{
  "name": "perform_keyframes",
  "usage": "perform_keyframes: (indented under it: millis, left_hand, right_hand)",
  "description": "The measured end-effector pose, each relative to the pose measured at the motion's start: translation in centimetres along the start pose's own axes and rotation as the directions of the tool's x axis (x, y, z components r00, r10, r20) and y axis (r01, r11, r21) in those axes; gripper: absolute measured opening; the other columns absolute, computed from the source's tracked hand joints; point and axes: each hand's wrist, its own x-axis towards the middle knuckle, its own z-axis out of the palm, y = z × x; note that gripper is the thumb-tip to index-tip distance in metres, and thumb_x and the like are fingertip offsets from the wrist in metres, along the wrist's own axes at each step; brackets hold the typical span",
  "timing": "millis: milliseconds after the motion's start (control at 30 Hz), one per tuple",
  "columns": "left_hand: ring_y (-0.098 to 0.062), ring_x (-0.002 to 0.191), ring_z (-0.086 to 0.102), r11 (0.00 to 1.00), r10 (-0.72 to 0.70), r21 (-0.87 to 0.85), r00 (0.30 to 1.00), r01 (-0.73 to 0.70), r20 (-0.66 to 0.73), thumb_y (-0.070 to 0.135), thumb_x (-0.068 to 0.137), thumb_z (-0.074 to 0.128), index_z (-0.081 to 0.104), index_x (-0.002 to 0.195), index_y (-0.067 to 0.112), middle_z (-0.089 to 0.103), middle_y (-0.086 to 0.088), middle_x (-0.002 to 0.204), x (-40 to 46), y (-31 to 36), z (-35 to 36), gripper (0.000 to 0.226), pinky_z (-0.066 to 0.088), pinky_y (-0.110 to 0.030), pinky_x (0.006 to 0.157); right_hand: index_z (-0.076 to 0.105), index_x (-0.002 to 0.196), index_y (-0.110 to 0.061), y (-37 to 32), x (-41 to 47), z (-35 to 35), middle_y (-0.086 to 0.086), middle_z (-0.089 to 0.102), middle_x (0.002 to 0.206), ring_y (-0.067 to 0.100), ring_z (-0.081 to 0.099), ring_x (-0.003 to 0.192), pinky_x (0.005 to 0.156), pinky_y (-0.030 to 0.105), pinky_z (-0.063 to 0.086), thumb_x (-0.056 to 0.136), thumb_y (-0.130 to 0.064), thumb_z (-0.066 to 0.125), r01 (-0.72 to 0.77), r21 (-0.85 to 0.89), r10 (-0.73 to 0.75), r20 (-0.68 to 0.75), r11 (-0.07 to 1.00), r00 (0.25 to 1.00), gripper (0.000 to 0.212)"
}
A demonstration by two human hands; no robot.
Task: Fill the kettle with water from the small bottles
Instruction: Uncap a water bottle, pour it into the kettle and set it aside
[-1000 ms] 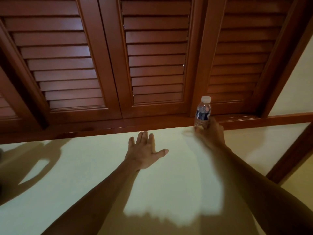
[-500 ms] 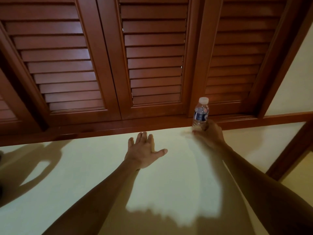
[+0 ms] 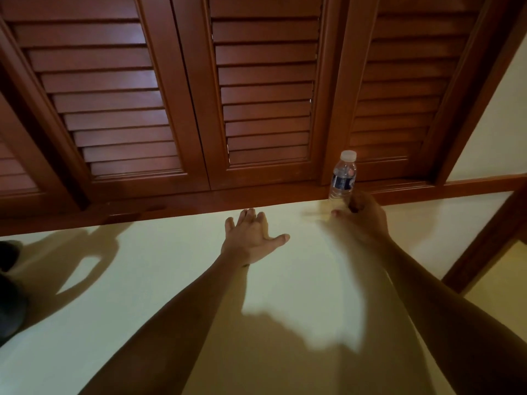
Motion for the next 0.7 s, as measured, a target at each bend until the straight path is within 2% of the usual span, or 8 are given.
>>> perform_keyframes:
  millis: [133,200,300,367,433,500,567,700]
  left_hand:
    - [-0.027,0.132,0.044,0.978,0.006,-0.208,0.993,-0.030,-0.117,0.060,0.091,0.051,0.055,0.099,0.012,0.053,-0.007,0.138,-1.7,-0.1,-1.1,0.049,0.032,-0.045,0.111]
    - [-0.026,0.129,0.049,0.974,0.056,-0.207,0.986,-0.089,-0.159,0.050,0.092,0.054,0.053,0.088,0.011,0.060,-0.008,0.132,-3.3,-0.3,-1.1,0.039,0.040,-0.039,0.105]
    - [-0.023,0.136,0.044,0.975,0.157,-0.129,0.970,-0.183,-0.185,0.043,0.093,0.055,0.062,0.108,0.008,0.053,-0.010,0.143,-6.4,-1.5,-1.1,0.039,0.040,-0.038,0.108]
    - [-0.022,0.139,0.040,0.966,0.201,-0.124,0.958,-0.229,-0.203,0.041,0.095,0.055,0.061,0.121,0.007,0.050,-0.010,0.147,-9.6,-3.1,-1.5,0.044,0.036,-0.037,0.112]
    - [-0.021,0.141,0.038,0.961,0.212,-0.136,0.958,-0.240,-0.191,0.040,0.096,0.054,0.058,0.133,0.008,0.047,-0.008,0.150,-13.0,-5.1,-1.8,0.048,0.032,-0.034,0.116]
    - [-0.019,0.140,0.040,0.958,0.198,-0.174,0.965,-0.227,-0.171,0.040,0.097,0.054,0.056,0.137,0.011,0.048,-0.004,0.149,-16.9,-8.0,-2.5,0.049,0.033,-0.033,0.115]
    - [-0.019,0.133,0.049,0.955,0.188,-0.196,0.966,-0.222,-0.178,0.039,0.096,0.055,0.059,0.134,0.014,0.054,-0.001,0.144,-21.0,-11.4,-3.4,0.046,0.040,-0.033,0.110]
    - [-0.021,0.113,0.061,0.957,0.168,-0.200,0.964,-0.210,-0.208,0.033,0.091,0.057,0.067,0.123,0.014,0.066,0.000,0.126,-29.5,-18.8,-5.5,0.038,0.050,-0.035,0.095]
  right_hand:
    - [0.057,0.121,-0.015,0.3,-3.8,-0.5,-0.002,0.063,0.109,0.016,0.060,0.091,0.057,0.017,0.040,0.080,-0.033,0.075,0.024,-0.135,-0.021,0.026,0.991,0.999,0.048]
    - [0.057,0.120,-0.014,0.4,-6.5,-0.4,-0.002,0.061,0.109,0.020,0.061,0.099,0.066,0.017,0.047,0.085,-0.043,0.068,0.078,-0.186,-0.061,0.098,0.979,0.993,0.046]
    - [0.057,0.122,-0.014,-0.8,-9.6,0.7,0.004,0.059,0.121,0.026,0.053,0.118,0.096,0.041,0.047,0.085,-0.056,0.058,0.218,-0.463,-0.114,0.241,0.859,0.964,0.056]
    - [0.054,0.127,-0.013,-2.7,-12.1,2.6,0.004,0.056,0.132,0.028,0.043,0.130,0.106,0.045,0.037,0.087,-0.056,0.055,0.246,-0.494,-0.092,0.315,0.834,0.945,0.059]
    - [0.052,0.130,-0.015,-5.1,-14.9,5.1,0.003,0.051,0.139,0.026,0.037,0.134,0.109,0.042,0.030,0.084,-0.063,0.049,0.272,-0.489,-0.087,0.368,0.829,0.926,0.067]
    - [0.050,0.133,-0.016,-7.7,-18.6,8.4,0.004,0.047,0.142,0.025,0.038,0.133,0.109,0.040,0.028,0.088,-0.060,0.050,0.318,-0.477,-0.109,0.415,0.819,0.903,0.064]
    - [0.049,0.135,-0.016,-10.4,-22.7,11.6,0.004,0.047,0.141,0.025,0.042,0.128,0.107,0.039,0.031,0.091,-0.052,0.053,0.334,-0.441,-0.128,0.435,0.833,0.892,0.057]
    - [0.053,0.130,-0.017,-14.2,-31.2,17.2,0.003,0.051,0.136,0.024,0.048,0.122,0.107,0.040,0.035,0.090,-0.052,0.055,0.337,-0.378,-0.154,0.438,0.862,0.886,0.053]
